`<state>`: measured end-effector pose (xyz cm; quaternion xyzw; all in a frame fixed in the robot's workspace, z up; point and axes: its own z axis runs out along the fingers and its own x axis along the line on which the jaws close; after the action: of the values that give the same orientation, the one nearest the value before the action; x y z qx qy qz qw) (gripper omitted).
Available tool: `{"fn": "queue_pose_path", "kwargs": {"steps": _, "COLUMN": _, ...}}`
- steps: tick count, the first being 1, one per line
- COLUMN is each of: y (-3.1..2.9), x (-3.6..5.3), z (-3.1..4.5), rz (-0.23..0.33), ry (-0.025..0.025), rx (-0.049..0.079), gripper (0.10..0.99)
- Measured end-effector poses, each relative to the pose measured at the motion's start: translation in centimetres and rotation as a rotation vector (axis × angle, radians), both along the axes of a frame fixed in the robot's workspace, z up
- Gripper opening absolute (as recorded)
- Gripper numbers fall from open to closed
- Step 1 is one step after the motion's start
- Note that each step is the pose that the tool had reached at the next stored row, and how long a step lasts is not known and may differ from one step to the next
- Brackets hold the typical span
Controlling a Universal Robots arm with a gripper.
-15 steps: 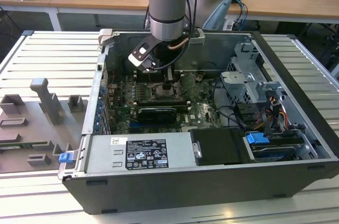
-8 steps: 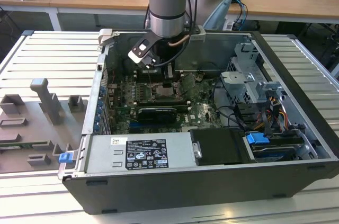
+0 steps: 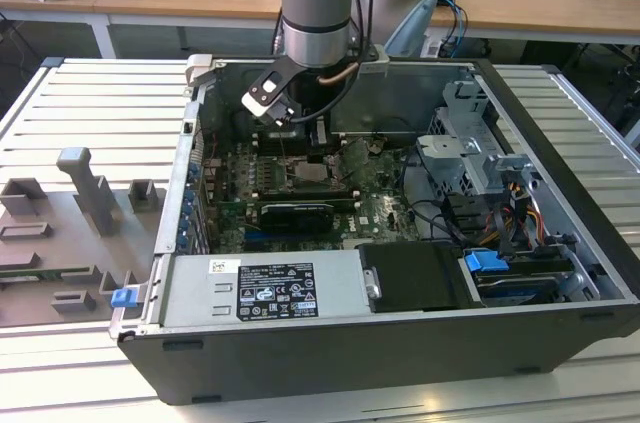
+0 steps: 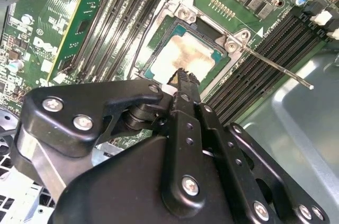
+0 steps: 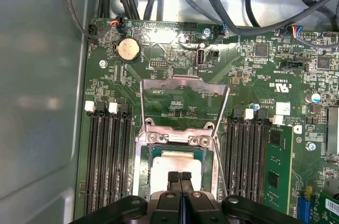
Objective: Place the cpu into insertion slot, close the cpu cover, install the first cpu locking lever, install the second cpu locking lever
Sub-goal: 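Close the cpu cover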
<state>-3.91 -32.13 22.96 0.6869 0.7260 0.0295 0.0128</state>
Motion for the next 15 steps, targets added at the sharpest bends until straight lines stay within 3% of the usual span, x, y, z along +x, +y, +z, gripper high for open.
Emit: {"fn": "queue_pose_path", "kwargs": {"steps": 15, "y": 0.00, "x": 0.00, "z": 0.29, "rz": 0.000, "ry": -0.0001, "rx": 0.000, "gripper": 0.106}}
